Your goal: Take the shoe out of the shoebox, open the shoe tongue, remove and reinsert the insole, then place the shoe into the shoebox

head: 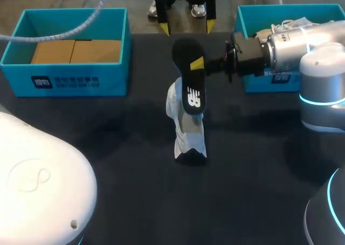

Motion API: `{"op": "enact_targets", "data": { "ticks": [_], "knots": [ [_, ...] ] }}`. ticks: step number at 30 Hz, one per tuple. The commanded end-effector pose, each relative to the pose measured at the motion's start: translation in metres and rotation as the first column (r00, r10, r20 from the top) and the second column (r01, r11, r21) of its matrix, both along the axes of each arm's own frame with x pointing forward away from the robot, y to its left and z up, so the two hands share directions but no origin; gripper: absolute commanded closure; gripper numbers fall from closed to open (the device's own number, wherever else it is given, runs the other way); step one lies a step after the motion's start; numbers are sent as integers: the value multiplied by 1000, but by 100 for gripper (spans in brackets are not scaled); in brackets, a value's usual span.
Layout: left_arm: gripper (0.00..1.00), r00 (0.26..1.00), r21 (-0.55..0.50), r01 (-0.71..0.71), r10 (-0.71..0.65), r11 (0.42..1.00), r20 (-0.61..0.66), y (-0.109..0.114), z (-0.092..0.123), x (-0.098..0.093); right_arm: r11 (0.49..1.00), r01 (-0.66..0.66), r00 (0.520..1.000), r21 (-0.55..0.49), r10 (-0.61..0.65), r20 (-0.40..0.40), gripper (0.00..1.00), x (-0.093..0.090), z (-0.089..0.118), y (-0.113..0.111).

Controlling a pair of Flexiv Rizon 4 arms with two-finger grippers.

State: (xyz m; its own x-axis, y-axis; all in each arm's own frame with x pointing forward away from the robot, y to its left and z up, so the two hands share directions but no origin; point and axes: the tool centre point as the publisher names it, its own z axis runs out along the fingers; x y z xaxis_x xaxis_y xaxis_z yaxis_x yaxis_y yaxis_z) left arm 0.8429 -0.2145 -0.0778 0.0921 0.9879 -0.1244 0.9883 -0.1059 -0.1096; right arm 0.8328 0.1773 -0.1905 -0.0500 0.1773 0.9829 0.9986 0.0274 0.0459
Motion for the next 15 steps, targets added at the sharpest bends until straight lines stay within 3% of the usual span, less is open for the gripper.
{"op": "enact_targets", "data": {
  "ticks": [1, 15],
  "knots": [
    [0, 1000, -7, -2, 2, 1000, 8, 2, 0, -1, 1000, -6, 1000, -4, 6, -1, 100, 2, 2, 0],
    [0, 999, -77, 5, -2, 997, 47, -5, -3, -2, 1000, -7, 1000, 0, 7, -2, 100, -1, 2, -4]
  ]
}}
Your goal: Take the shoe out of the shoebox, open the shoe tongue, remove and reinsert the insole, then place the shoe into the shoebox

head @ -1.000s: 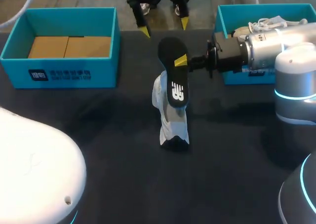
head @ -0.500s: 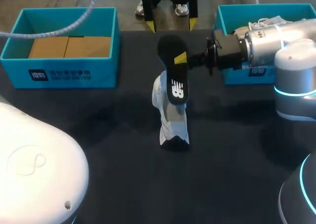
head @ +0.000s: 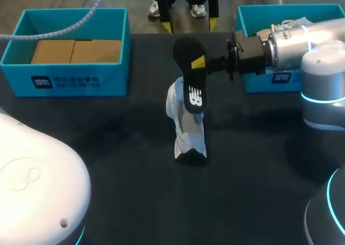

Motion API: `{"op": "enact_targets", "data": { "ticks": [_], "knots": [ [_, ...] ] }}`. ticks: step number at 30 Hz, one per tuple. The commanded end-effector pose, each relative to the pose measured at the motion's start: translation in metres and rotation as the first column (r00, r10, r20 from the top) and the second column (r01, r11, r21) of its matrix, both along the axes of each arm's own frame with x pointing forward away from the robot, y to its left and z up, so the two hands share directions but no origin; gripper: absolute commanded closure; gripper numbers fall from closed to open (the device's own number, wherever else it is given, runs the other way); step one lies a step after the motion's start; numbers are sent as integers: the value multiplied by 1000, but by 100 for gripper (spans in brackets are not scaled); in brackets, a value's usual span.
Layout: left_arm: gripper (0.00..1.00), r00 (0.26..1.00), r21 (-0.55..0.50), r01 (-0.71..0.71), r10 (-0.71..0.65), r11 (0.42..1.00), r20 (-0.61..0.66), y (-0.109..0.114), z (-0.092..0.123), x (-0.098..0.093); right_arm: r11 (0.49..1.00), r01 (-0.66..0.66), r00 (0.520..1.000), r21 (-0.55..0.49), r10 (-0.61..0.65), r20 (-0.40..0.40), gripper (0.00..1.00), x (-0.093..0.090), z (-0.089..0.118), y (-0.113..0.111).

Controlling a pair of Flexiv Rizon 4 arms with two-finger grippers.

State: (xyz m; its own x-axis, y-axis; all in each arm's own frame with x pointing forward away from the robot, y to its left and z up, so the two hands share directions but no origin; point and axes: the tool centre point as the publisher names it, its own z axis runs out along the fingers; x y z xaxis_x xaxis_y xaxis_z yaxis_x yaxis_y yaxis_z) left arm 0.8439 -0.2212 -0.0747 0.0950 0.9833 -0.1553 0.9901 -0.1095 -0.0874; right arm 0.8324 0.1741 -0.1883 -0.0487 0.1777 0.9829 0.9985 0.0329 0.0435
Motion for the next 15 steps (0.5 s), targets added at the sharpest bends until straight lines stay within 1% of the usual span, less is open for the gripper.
{"op": "enact_targets", "data": {
  "ticks": [1, 3, 6, 8, 10, 15],
  "knots": [
    [0, 999, -66, 17, -14, 998, 51, 1, -9, -2, 1000, -2, 1000, 1, 2, 0, 100, 0, -1, -1],
    [0, 997, -93, 42, -36, 995, 71, 0, -14, -1, 1000, -2, 1000, 2, 2, -1, 100, -1, -2, -1],
    [0, 997, -170, 20, -6, 985, 83, -2, -19, -7, 1000, -2, 1000, 2, 2, -4, 100, -3, -2, -2],
    [0, 994, -219, 16, 8, 976, 110, -2, -23, -6, 1000, -2, 1000, 2, 2, -5, 100, -4, -2, -3],
    [0, 993, -246, 6, 22, 969, 114, 0, -27, -6, 1000, -3, 1000, 1, 3, -6, 100, -4, -2, -4],
    [0, 992, -361, -13, 57, 933, 112, 6, -25, -12, 1000, -1, 1000, 0, 1, -6, 100, -4, -2, -8]
  ]
}}
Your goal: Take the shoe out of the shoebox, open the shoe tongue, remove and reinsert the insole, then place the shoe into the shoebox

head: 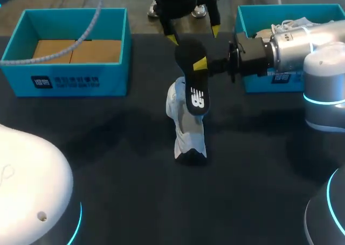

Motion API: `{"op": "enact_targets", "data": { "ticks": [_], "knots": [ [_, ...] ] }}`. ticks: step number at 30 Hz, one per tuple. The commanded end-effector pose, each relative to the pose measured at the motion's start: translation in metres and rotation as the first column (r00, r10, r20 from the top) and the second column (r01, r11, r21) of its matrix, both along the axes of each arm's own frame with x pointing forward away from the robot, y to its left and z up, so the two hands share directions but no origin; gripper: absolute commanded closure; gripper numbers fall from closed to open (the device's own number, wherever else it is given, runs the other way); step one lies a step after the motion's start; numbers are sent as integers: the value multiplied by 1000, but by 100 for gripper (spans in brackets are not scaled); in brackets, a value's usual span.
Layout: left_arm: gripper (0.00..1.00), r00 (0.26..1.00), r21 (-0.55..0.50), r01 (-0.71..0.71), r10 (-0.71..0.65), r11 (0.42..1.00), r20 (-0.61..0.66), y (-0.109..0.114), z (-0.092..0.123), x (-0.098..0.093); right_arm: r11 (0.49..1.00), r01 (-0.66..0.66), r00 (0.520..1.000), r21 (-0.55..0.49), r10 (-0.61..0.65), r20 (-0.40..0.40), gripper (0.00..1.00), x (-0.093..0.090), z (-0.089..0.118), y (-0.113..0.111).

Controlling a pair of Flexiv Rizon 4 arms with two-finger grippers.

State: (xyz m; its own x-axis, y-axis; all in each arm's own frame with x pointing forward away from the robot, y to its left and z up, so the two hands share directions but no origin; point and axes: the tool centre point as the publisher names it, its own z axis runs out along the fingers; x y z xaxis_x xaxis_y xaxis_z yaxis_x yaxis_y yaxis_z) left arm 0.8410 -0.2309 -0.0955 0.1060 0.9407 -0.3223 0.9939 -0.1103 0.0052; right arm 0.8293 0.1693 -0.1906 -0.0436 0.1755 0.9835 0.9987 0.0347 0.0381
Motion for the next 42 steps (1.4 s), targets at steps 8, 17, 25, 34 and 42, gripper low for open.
{"op": "enact_targets", "data": {
  "ticks": [8, 17, 25, 34, 42],
  "knots": [
    [0, 995, -345, -41, 68, 938, 66, 32, -1, -16, 1000, 2, 1000, -2, -2, -2, 100, -1, 2, -8],
    [0, 988, -567, -110, 150, 817, 24, 40, -2, -23, 1000, 4, 1000, 0, -4, -6, 100, -2, 3, -13],
    [0, 991, -713, -97, 137, 694, -1, 43, -3, -29, 1000, 3, 1000, -3, -3, -13, 100, -2, 9, -19],
    [0, 992, -815, -87, 128, 573, -16, 45, -14, -35, 1000, 19, 1000, -4, -19, -16, 100, -5, 16, -27],
    [0, 987, -875, -51, 160, 482, 30, 53, -25, -36, 999, 45, 999, -1, -45, -19, 100, -8, 18, -35]
  ]
}}
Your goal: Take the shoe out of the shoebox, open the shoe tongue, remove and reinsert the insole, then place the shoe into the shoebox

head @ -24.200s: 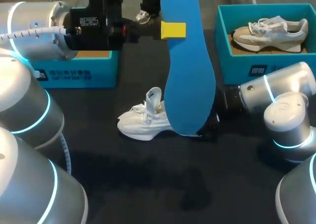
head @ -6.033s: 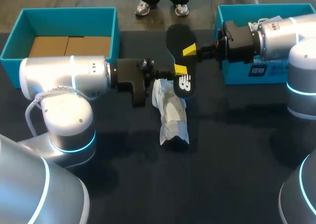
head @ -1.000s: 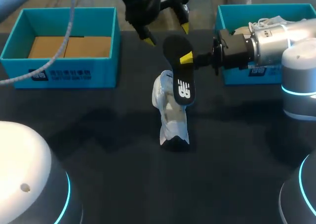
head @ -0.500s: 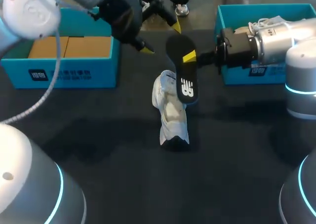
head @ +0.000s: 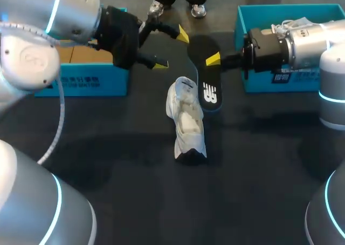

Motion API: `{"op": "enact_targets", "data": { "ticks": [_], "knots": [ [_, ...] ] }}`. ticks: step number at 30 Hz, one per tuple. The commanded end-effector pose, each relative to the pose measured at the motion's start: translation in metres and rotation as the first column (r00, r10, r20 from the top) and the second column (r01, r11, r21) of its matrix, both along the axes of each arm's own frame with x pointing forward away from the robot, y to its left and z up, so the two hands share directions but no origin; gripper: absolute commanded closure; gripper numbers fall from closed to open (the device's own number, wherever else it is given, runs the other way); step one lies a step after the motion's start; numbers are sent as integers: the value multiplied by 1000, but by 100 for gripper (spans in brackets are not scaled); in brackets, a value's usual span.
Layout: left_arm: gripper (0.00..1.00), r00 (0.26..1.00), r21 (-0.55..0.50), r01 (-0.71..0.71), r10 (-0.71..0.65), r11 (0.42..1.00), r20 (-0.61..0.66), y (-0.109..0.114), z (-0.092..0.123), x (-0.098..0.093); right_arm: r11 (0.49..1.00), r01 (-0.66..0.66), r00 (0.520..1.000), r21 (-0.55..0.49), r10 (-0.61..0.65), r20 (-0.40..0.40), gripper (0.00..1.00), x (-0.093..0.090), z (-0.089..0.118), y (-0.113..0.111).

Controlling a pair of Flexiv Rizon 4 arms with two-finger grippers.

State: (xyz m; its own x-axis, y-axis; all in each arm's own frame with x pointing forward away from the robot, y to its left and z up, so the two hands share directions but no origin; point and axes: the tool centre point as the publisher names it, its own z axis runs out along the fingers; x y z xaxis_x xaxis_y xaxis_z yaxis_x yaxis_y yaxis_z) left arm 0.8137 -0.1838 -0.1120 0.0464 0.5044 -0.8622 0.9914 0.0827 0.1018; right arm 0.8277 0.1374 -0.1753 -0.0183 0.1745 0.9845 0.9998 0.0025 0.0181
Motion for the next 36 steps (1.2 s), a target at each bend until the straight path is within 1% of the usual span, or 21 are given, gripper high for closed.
{"op": "enact_targets", "data": {
  "ticks": [1, 10, 16, 21, 23, 30, 36],
  "knots": [
    [0, 998, -336, 10, 10, 942, 57, 7, -9, -8, 1000, 16, 1000, 0, -16, 2, 100, -7, 3, -3],
    [0, 998, -397, -14, 39, 918, 54, 11, -18, -10, 999, 29, 1000, 26, -29, -6, 100, -9, 5, -5],
    [0, 996, -427, -12, 47, 904, 72, 14, -28, -13, 998, 33, 999, 52, -32, -10, 100, -11, 10, -5],
    [0, 998, -434, -24, 45, 901, 38, 15, -37, -19, 998, 33, 999, 56, -33, -11, 100, -11, 15, -4],
    [0, 998, -452, -47, 56, 891, 7, 14, -41, -20, 998, 23, 1000, 55, -22, -16, 100, -12, 16, -2],
    [0, 998, -465, -50, 56, 884, 0, 5, -47, -23, 999, -12, 1000, 48, 13, -26, 100, -26, 22, 3],
    [0, 996, -505, -92, 90, 858, -28, -10, -48, -21, 999, -8, 1000, 38, 9, -28, 100, -30, 24, 13]
  ]
}}
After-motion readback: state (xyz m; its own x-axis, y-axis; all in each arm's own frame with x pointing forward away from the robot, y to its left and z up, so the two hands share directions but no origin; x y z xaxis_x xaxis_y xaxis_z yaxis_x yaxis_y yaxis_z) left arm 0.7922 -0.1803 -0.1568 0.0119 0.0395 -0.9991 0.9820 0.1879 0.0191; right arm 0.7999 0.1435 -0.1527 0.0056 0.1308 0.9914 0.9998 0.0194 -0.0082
